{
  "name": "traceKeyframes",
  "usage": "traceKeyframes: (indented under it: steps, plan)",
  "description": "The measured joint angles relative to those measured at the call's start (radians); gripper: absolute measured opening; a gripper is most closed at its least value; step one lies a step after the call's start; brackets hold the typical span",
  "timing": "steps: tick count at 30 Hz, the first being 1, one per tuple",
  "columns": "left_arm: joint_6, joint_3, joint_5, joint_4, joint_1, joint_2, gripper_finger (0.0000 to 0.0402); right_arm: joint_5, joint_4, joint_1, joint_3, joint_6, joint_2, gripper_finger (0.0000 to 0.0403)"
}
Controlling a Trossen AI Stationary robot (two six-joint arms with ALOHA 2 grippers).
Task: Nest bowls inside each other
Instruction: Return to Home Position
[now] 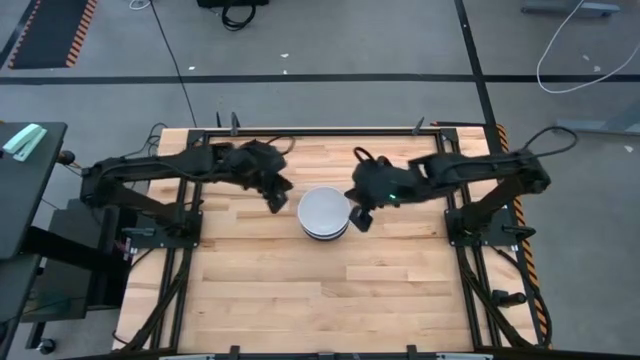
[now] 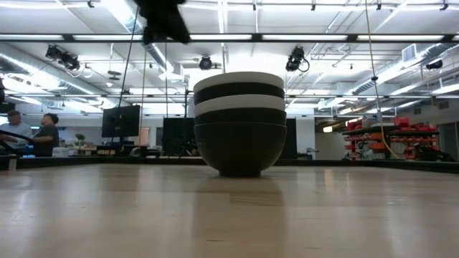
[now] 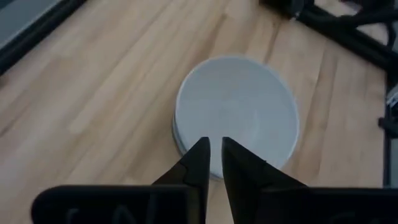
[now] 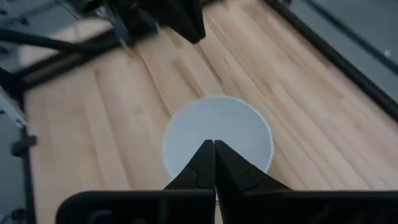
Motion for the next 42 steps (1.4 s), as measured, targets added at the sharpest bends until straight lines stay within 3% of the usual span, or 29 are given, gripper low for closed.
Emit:
traceKeyframes:
  steps: [6, 13, 20, 26, 31, 38, 42]
  plan:
    - [0.005, -0.011, -0.112, -0.026, -0.058, -0.141, 0.0040, 0.161, 0.052, 0.130, 0.000, -0.001, -0.075, 0.0007]
    - [-0.003, -0.111, -0.237, -0.009, -0.136, -0.308, 0.0044, 0.327, 0.110, 0.263, -0.049, 0.016, -0.122, 0.0007]
    - [-0.016, -0.253, -0.325, 0.128, -0.176, -0.464, 0.0041, 0.349, 0.254, 0.321, -0.232, 0.076, -0.215, 0.0008]
    - [-0.060, -0.365, -0.339, 0.273, -0.176, -0.553, 0.0033, 0.349, 0.577, 0.377, -0.496, 0.098, -0.382, 0.0008]
    - [-0.148, -0.376, -0.337, 0.272, -0.177, -0.567, 0.0035, 0.353, 0.806, 0.424, -0.650, 0.037, -0.502, 0.0011]
    - [-0.163, -0.376, -0.320, 0.269, -0.178, -0.567, 0.0040, 0.346, 0.868, 0.456, -0.714, 0.108, -0.582, 0.0014]
    - [-0.171, -0.376, -0.299, 0.269, -0.178, -0.567, 0.0033, 0.339, 0.829, 0.456, -0.698, 0.027, -0.587, 0.0014]
